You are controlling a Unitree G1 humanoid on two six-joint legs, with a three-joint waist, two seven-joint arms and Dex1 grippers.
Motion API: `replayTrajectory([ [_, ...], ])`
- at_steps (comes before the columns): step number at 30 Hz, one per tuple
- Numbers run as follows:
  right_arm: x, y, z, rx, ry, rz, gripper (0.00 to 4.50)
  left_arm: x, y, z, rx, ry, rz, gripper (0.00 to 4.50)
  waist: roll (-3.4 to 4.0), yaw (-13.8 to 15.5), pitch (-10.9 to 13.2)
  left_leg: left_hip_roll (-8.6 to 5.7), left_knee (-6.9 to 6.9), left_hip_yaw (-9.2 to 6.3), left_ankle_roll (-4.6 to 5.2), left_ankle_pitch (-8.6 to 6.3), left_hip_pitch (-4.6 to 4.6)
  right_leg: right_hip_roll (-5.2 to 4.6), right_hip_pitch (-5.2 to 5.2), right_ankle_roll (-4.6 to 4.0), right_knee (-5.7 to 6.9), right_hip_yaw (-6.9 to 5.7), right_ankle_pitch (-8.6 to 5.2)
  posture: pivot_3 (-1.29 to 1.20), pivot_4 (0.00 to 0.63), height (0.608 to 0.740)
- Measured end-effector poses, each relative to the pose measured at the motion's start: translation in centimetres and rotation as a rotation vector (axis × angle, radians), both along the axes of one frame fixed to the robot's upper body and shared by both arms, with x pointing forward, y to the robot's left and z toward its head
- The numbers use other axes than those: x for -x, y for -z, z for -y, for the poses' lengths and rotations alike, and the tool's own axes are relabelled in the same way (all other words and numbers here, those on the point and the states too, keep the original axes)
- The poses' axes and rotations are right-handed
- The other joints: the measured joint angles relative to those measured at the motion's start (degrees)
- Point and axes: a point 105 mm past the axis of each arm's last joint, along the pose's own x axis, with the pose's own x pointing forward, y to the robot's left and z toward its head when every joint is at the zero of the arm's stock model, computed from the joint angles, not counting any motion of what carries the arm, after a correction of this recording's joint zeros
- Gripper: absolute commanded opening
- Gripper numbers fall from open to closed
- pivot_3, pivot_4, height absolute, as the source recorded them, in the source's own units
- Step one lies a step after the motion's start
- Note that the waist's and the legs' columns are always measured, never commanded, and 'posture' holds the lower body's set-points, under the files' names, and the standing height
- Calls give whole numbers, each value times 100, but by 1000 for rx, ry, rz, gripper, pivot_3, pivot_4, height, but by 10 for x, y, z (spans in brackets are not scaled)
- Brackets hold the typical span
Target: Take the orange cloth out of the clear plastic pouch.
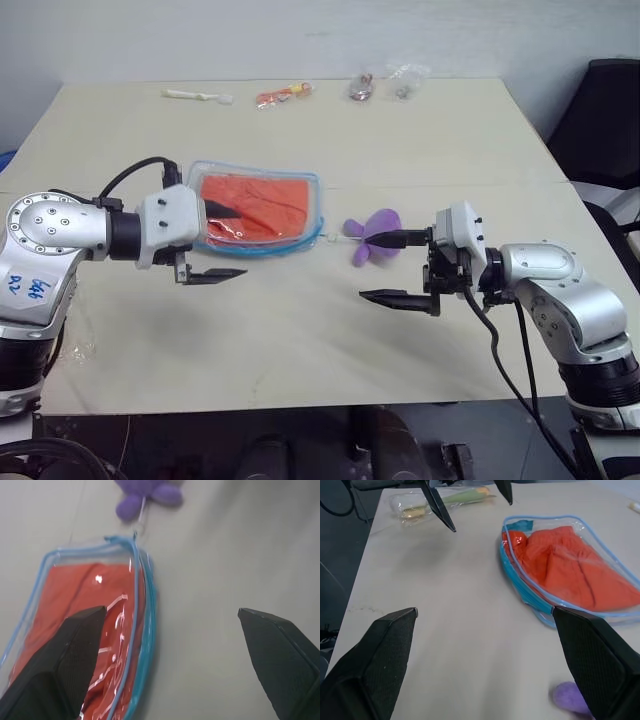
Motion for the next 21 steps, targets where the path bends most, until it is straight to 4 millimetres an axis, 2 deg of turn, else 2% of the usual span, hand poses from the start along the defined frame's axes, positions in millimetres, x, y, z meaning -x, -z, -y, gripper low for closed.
replayTrajectory([
  [5,5,-1,-3,1,-10,-2,4500,-21,24,-46,-166,-78,25,4481,0,-6,0,0,0,-1,1,0,0,0,1,-1,0,-2,0,0,150,740],
  [7,8,-2,-4,3,-17,-5,4500,-31,25,-56,-197,-86,60,4481,0,39,0,-2,0,-4,7,-1,-4,-1,0,0,-4,-7,0,0,150,740],
  [12,8,-3,-6,4,-12,-11,4500,-58,25,-59,-205,-88,177,4481,-4,112,-2,-13,8,-4,25,-6,-13,-10,0,7,-10,-13,5,0,150,740],
  [17,11,-5,-8,3,-17,3,4500,-72,25,-57,-200,-92,224,4481,-7,79,-3,-13,13,-3,28,-5,-18,-10,0,14,-13,-20,9,0,150,740],
  [21,10,-6,-8,0,-5,6,4500,-76,31,-63,-247,-110,223,3577,-7,49,-3,-13,12,-1,28,-5,-15,-11,0,14,-10,-19,9,0,150,740],
])
